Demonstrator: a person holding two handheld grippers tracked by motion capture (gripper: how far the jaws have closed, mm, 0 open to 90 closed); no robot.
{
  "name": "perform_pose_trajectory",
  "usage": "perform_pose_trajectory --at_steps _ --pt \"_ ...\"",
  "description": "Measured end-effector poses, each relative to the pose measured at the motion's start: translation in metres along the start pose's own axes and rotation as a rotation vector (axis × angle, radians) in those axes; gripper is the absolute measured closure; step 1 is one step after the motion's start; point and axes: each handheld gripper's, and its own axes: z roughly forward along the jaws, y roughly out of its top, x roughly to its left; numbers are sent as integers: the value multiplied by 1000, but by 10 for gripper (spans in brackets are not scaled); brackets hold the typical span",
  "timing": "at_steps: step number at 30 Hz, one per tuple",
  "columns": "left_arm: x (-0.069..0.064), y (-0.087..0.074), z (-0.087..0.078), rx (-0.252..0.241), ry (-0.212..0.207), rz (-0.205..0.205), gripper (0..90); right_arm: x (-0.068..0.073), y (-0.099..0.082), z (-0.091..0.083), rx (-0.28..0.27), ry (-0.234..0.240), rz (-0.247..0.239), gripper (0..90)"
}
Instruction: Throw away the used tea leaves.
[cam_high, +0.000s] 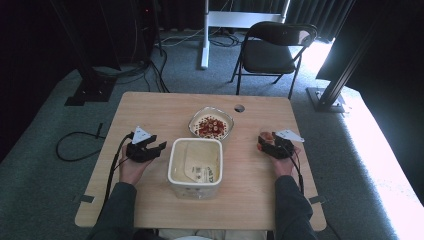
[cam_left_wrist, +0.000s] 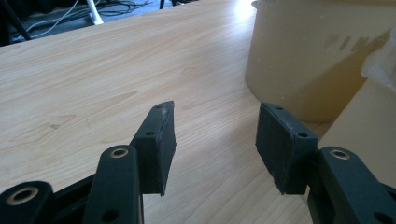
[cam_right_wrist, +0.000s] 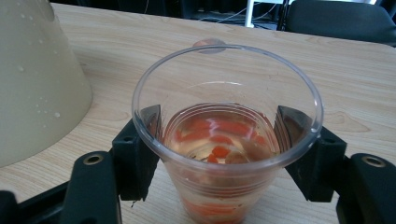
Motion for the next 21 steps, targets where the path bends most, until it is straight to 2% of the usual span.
perform_pose_trajectory --at_steps 8,12,16,20,21 --pt "-2 0 8 5 -4 0 483 2 0 -1 4 -7 0 346" --pt "-1 0 12 -10 -7 -19 484 5 2 -3 2 -7 -9 360" --pt "-1 -1 15 -2 -2 -23 483 6 4 -6 -13 -1 -8 365" --pt "-3 -2 15 3 24 -4 486 5 8 -10 -20 2 5 364" --pt "-3 -3 14 -10 43 -3 493 5 10 -11 -20 0 -1 365"
